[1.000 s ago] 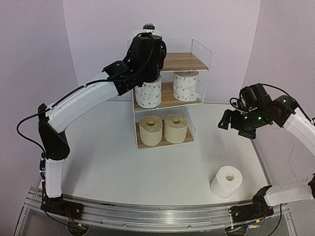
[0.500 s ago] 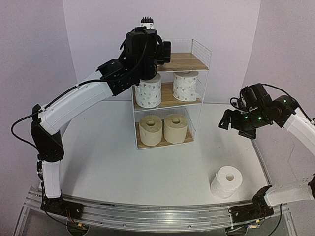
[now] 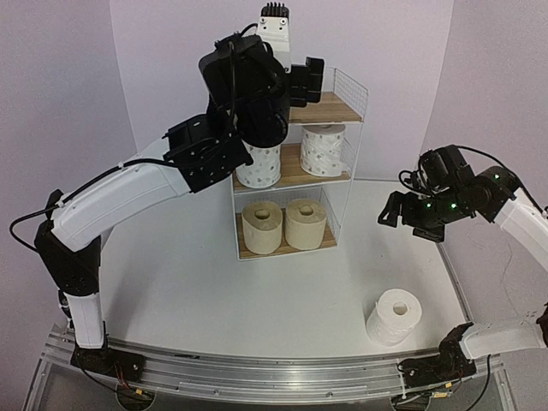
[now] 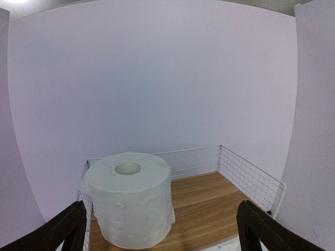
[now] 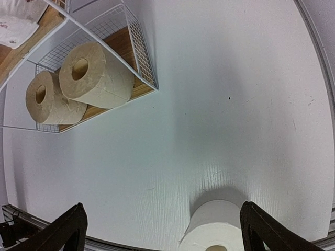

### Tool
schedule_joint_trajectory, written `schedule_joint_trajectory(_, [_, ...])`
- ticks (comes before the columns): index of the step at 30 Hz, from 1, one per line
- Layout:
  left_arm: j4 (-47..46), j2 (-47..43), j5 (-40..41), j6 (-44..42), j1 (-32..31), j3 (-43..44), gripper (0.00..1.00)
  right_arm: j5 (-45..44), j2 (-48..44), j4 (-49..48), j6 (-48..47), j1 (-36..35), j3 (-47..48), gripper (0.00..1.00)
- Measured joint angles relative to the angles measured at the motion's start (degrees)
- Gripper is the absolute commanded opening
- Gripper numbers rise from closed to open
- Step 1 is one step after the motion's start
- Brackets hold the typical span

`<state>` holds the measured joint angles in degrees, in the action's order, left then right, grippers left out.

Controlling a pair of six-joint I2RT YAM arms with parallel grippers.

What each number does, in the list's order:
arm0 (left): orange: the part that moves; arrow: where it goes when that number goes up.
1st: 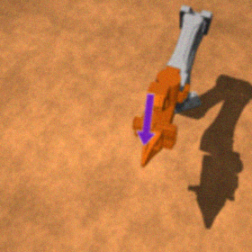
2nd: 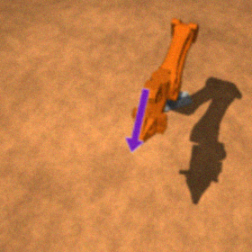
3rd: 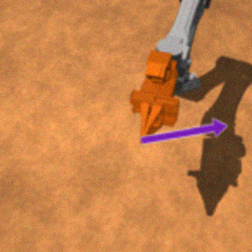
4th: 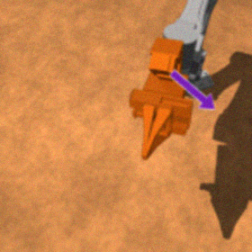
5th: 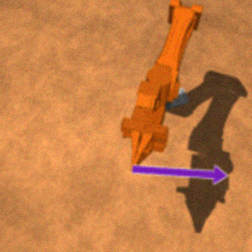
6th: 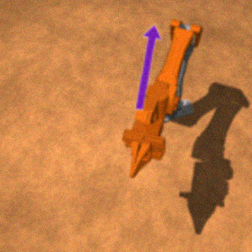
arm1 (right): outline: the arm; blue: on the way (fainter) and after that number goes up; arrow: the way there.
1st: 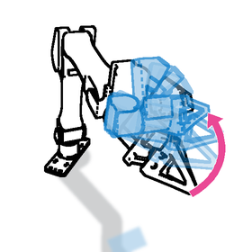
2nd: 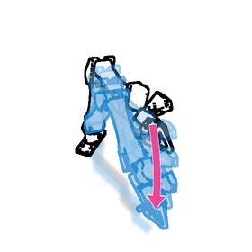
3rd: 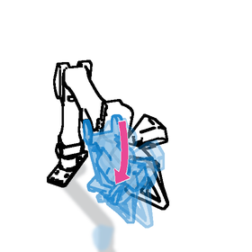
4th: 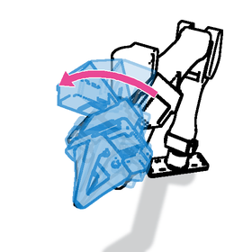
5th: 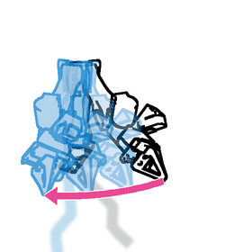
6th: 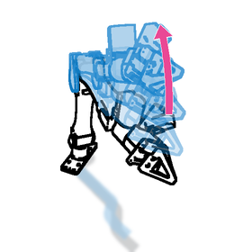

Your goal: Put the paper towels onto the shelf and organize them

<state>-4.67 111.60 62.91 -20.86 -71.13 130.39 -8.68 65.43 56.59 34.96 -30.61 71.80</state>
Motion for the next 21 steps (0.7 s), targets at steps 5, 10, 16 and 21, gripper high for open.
schedule_joint_trajectory(5, [12.91, -5.4, -10.03, 9.49, -3.23, -1.57, 1.0, 2.3, -1.31, 0.34, -0.18, 0.0, -2.76, 0.98])
schedule_joint_trajectory(10, [19.09, -23.45, -32.69, 20.67, -2.61, -25.53, 1.0, 2.5, -2.36, 4.42, 1.37, 0.0, -6.08, 0.9])
schedule_joint_trajectory(16, [17.39, -32.79, -50.51, 30.81, -2.54, -48.6, 1.0, 3.68, -4.29, 11.4, 5.22, 0.0, -13.66, 0.83])
schedule_joint_trajectory(21, [15.88, -32.1, -59.05, 36.71, -2.17, -63.67, 1.0, 5.59, -6.98, 14.77, 7.77, 0.0, -20.17, 0.79])
